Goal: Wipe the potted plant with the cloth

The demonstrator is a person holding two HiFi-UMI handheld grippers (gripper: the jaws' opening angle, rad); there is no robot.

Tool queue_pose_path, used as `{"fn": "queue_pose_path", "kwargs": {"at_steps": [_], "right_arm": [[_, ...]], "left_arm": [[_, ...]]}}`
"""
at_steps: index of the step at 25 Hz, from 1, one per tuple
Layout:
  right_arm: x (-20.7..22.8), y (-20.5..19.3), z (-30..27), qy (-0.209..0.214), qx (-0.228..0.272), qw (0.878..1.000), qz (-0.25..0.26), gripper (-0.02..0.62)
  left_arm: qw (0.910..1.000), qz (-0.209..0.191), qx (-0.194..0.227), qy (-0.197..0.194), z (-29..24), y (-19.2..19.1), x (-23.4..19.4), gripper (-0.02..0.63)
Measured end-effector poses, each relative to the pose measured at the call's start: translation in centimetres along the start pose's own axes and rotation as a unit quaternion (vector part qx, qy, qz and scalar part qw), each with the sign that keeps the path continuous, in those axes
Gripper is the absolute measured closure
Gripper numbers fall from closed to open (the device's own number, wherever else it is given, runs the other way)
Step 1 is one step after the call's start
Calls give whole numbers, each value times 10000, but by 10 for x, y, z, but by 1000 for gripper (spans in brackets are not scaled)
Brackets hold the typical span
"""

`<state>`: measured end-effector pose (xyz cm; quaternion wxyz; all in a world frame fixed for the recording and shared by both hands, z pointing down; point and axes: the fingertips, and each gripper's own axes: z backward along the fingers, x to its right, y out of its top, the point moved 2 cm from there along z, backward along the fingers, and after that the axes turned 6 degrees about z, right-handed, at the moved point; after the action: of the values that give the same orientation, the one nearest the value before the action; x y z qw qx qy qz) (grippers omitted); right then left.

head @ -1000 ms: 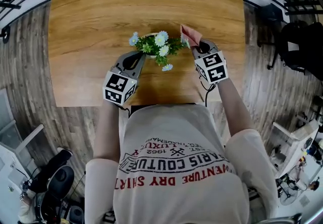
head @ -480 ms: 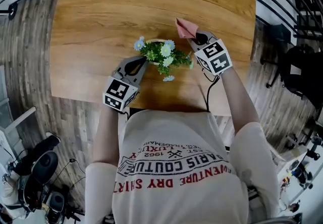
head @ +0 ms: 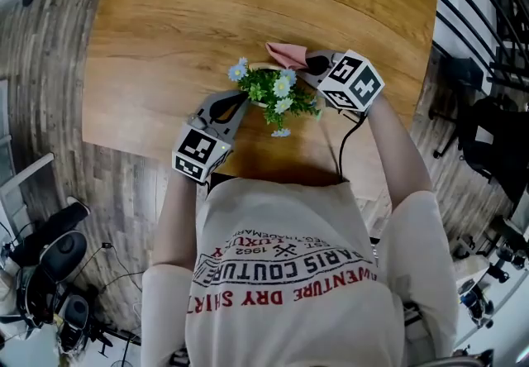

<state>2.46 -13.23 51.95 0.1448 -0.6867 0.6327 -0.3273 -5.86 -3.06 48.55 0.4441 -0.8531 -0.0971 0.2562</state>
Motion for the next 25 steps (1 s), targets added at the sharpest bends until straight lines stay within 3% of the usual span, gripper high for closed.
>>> {"fn": "queue_pose_path", "kwargs": {"at_steps": [7, 18, 25], "right_arm": [[2, 21, -6, 349, -547, 9973, 358, 560], [-2, 56, -38, 448, -1343, 9846, 1021, 560], [-18, 81, -60, 889, -1466, 9775, 1233, 560]], "left_arm": [[9999, 61, 81, 12, 1, 1, 0, 589], [9999, -71, 87, -35, -2, -2, 2, 589], [9999, 8, 120, -88, -2, -1, 2, 589]]}}
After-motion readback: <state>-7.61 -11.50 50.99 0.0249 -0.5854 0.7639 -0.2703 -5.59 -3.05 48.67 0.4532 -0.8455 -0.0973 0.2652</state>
